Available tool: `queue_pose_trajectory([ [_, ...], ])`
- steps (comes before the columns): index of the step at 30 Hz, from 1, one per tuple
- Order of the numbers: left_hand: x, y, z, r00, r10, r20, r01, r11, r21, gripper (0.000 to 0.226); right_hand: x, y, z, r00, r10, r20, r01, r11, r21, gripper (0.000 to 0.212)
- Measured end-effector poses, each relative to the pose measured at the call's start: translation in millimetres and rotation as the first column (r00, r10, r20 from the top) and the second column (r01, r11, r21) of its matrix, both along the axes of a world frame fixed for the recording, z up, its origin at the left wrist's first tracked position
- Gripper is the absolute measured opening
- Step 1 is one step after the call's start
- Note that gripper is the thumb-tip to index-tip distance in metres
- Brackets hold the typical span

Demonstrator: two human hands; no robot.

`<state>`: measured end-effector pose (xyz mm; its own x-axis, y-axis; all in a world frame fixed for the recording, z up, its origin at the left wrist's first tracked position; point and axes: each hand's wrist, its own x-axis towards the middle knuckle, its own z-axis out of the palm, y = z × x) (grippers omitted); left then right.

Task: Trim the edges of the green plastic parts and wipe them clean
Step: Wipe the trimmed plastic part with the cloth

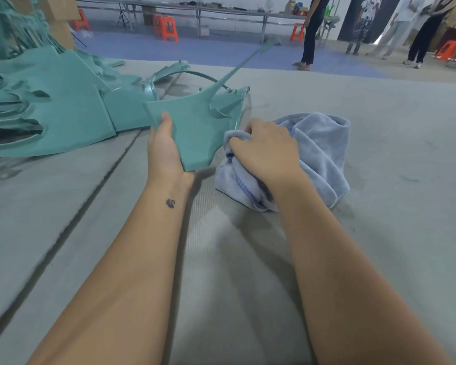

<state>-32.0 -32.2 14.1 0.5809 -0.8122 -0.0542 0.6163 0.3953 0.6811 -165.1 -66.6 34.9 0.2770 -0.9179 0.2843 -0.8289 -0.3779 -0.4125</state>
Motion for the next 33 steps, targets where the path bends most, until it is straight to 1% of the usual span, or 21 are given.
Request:
queue_pose_trajectory([
  [2,2,-1,-1,0.998,0.045,-0.051,-0.046,0.999,-0.013,0.042,-7,-1,9,0.987,-0.004,-0.158,0.015,0.998,0.069,0.043],
  [4,4,-2,0,0.993,0.059,-0.098,-0.062,0.997,-0.037,0.042,-18,0,22,0.972,0.134,-0.192,-0.082,0.963,0.257,0.051],
  [6,4,-3,0,0.992,0.050,-0.118,-0.056,0.997,-0.048,0.043,-29,2,32,0.930,0.327,-0.169,-0.208,0.844,0.494,0.045],
  [8,4,-3,0,0.993,0.045,-0.113,-0.050,0.998,-0.042,0.043,-36,4,38,0.897,0.411,-0.162,-0.239,0.759,0.605,0.040],
  [10,4,-2,0,0.993,0.049,-0.108,-0.052,0.998,-0.026,0.042,-37,1,36,0.902,0.393,-0.177,-0.233,0.791,0.566,0.040],
  [12,4,-1,1,0.991,0.081,-0.108,-0.085,0.996,-0.034,0.042,-34,-1,35,0.926,0.345,-0.153,-0.234,0.843,0.484,0.028],
  [14,6,-1,1,0.985,0.134,-0.105,-0.141,0.988,-0.065,0.041,-34,-4,33,0.945,0.296,-0.141,-0.211,0.879,0.428,0.025],
  [16,7,0,1,0.979,0.168,-0.117,-0.181,0.977,-0.109,0.040,-35,-9,30,0.979,0.179,-0.097,-0.141,0.940,0.310,0.018],
  [18,7,0,1,0.977,0.162,-0.139,-0.182,0.972,-0.150,0.039,-36,-16,24,0.997,-0.039,0.073,0.035,0.997,0.063,0.015],
  [19,6,1,1,0.978,0.152,-0.143,-0.174,0.971,-0.162,0.039,-35,-18,22,0.968,-0.137,0.211,0.149,0.988,-0.042,0.017],
  [20,5,1,1,0.980,0.141,-0.143,-0.165,0.972,-0.165,0.039,-35,-21,20,0.923,-0.173,0.343,0.215,0.973,-0.089,0.022],
  [21,4,2,1,0.981,0.129,-0.145,-0.153,0.974,-0.165,0.038,-35,-24,18,0.893,-0.167,0.418,0.223,0.971,-0.089,0.034],
  [23,2,3,2,0.983,0.092,-0.159,-0.120,0.978,-0.173,0.036,-31,-26,10,0.898,-0.139,0.418,0.155,0.988,-0.004,0.063],
  [24,1,4,3,0.984,0.066,-0.166,-0.096,0.979,-0.181,0.035,-28,-26,5,0.920,-0.140,0.367,0.149,0.989,0.005,0.069],
  [25,-1,4,3,0.985,0.036,-0.171,-0.068,0.980,-0.185,0.033,-24,-24,1,0.941,-0.154,0.300,0.173,0.984,-0.039,0.067],
  [27,-3,5,4,0.983,-0.020,-0.183,-0.015,0.982,-0.188,0.031,-14,-17,-3,0.954,-0.155,0.255,0.205,0.961,-0.185,0.047],
  [28,-5,5,5,0.980,-0.048,-0.194,0.010,0.981,-0.194,0.030,-8,-14,-5,0.943,-0.111,0.312,0.178,0.965,-0.193,0.032],
  [29,-6,5,5,0.976,-0.069,-0.208,0.026,0.979,-0.203,0.030,-1,-11,-5,0.906,-0.050,0.419,0.109,0.987,-0.118,0.023],
  [31,-6,4,5,0.968,-0.089,-0.235,0.037,0.976,-0.214,0.032,11,-4,-5,0.778,-0.001,0.628,-0.123,0.980,0.154,0.039],
  [32,-6,4,5,0.966,-0.102,-0.237,0.049,0.974,-0.220,0.032,15,0,-5,0.736,0.006,0.677,-0.247,0.933,0.260,0.041],
  [33,-6,5,4,0.966,-0.119,-0.230,0.066,0.972,-0.225,0.032,19,2,-6,0.716,0.031,0.698,-0.346,0.883,0.316,0.034],
])
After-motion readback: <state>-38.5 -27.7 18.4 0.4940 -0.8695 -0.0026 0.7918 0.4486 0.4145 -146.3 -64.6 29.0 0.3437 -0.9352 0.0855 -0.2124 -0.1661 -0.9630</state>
